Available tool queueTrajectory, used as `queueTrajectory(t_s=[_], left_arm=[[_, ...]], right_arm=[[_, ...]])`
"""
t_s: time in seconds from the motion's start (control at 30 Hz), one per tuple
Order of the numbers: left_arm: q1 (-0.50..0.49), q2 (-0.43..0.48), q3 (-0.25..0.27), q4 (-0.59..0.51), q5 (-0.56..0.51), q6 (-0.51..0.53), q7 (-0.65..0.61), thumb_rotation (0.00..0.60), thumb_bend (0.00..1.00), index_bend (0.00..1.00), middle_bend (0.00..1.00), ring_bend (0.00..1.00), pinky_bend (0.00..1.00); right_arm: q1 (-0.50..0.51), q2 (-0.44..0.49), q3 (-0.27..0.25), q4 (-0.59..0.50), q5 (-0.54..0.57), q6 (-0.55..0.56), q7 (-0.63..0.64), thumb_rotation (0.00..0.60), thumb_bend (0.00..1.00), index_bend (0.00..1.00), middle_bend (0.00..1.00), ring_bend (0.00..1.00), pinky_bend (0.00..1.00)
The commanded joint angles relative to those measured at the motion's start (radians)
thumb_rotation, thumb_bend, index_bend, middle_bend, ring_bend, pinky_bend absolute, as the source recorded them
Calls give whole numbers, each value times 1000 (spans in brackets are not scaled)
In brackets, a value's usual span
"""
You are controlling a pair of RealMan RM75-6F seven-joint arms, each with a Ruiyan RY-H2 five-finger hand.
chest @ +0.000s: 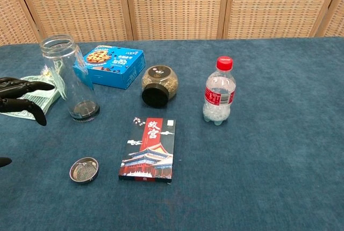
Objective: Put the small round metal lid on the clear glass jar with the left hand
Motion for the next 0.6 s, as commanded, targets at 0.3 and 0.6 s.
queueTrajectory(t_s=[0.3,0.6], left_arm=[[-50,-71,-23,22,-77,-63,58,600,290,397,0,0,0],[-75,-125,-33,35,-126,-85,104,600,322,449,0,0,0]], right_arm=[[-1,2,1,4,1,0,10,600,50,37,0,0,0],[0,4,1,6,2,-2,21,600,49,37,0,0,0]])
